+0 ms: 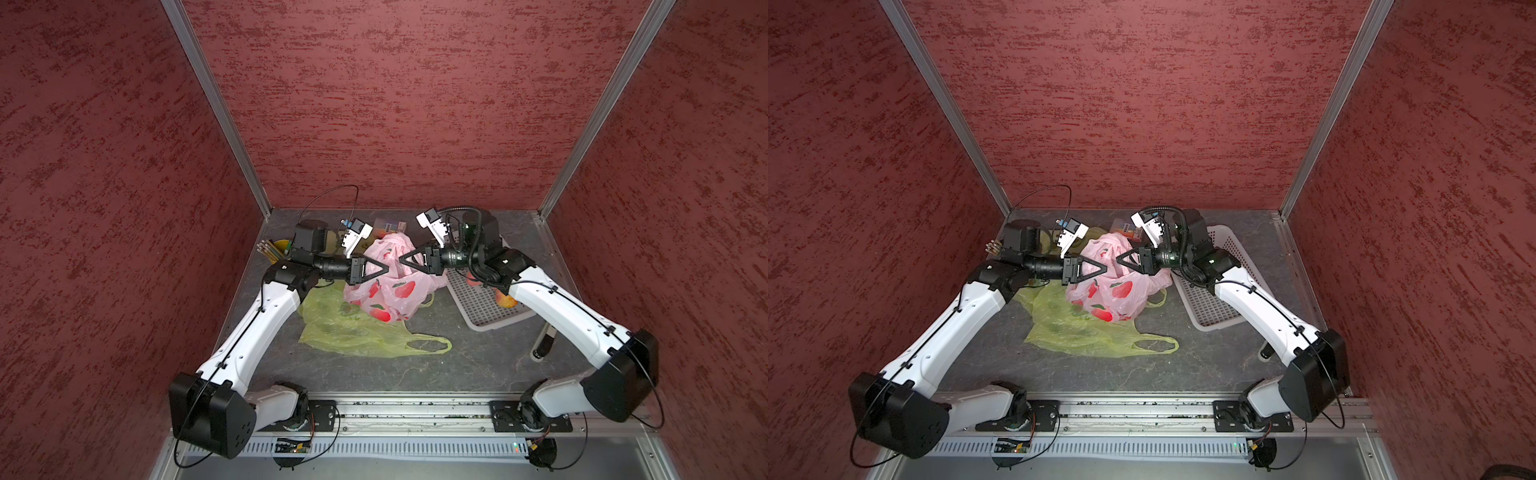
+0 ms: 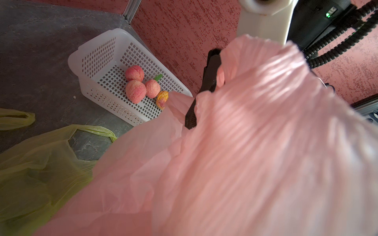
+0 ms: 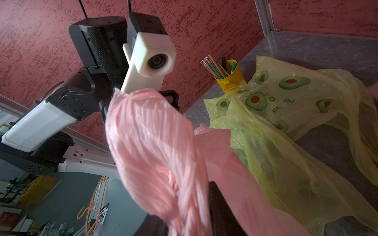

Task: Place the peach into a plastic bag & tie a knot
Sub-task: Cross the plastic bag with the plastic bag.

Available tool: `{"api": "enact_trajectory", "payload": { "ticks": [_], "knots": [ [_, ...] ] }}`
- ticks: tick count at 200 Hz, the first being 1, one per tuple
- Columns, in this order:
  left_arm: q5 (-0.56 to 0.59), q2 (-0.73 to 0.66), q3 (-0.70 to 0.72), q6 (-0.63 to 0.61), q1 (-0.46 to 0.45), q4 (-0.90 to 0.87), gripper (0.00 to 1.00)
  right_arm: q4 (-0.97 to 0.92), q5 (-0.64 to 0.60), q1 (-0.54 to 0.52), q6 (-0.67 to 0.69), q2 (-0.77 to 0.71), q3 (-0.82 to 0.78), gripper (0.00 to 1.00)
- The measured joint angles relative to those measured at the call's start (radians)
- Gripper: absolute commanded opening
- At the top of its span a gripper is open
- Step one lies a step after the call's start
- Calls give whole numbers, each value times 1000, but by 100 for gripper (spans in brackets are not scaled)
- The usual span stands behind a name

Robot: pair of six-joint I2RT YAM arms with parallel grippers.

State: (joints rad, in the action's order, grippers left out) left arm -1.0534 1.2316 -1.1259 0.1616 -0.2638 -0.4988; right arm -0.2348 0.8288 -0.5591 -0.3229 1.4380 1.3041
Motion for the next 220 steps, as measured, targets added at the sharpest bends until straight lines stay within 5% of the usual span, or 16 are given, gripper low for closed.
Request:
{"api": "enact_trajectory", "payload": {
  "ticks": [104, 191, 220],
  "knots": [
    [-36, 0, 0, 21, 13, 30, 0, -4, 0, 0, 14, -40, -10, 32],
    [-110, 19, 0, 27, 3, 35, 0, -7, -17, 0, 29, -51, -19, 0],
    [-126, 27, 0, 19, -32, 9, 0, -5, -92, 0, 23, -51, -19, 0]
  ]
}}
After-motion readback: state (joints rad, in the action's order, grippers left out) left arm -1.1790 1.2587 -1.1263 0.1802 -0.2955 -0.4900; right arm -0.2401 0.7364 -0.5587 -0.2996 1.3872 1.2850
